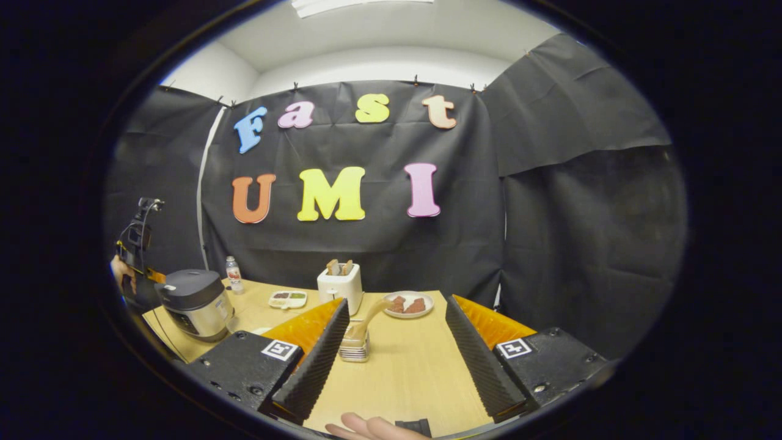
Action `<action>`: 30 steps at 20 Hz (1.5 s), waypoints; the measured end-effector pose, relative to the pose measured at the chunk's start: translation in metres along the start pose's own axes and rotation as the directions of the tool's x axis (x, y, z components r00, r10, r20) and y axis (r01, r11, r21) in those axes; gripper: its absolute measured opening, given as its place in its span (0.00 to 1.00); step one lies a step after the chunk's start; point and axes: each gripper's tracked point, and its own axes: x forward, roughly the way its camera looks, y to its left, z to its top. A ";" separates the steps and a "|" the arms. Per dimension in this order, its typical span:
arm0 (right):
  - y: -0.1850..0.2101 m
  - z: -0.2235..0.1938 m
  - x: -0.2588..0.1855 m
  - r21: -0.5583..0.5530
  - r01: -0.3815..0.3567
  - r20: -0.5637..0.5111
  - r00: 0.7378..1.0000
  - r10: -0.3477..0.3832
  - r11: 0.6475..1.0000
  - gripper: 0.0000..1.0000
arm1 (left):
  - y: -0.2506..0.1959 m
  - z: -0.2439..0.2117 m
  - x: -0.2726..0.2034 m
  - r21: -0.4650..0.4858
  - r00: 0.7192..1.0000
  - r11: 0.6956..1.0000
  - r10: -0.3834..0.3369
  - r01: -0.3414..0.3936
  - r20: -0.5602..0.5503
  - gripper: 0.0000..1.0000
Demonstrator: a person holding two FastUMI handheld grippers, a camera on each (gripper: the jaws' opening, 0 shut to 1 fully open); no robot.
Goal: Close the left gripper, press the button to open the rice cooker; take a wooden spoon from the chopstick holder with the right hand, scoop a spoonful of rice and pour it into the rice cooker, then put the wooden spoon back into the chopstick holder.
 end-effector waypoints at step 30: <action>0.037 -0.059 0.040 -0.012 -0.021 -0.084 0.996 0.020 1.000 1.00 | -0.025 0.077 -0.139 -0.059 0.912 0.988 -0.109 0.143 0.395 0.94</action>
